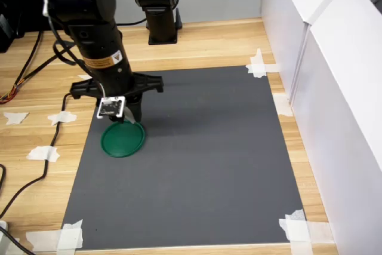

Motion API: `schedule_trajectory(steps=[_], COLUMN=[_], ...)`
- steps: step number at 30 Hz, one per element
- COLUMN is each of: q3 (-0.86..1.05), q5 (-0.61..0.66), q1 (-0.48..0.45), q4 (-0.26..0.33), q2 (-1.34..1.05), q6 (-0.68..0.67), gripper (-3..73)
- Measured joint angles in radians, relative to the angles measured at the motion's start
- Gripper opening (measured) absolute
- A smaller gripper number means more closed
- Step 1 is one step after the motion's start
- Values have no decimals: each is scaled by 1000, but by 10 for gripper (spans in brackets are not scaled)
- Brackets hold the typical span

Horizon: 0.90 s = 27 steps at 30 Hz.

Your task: Grasp a white terminal and put it on the green lid.

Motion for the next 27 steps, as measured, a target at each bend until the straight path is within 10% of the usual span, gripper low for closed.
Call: schedule_trajectory(steps=[27], q3=[3], q5=[-52], q1=[-65], q4=[34], q2=[171], q6=[-170], gripper=[273])
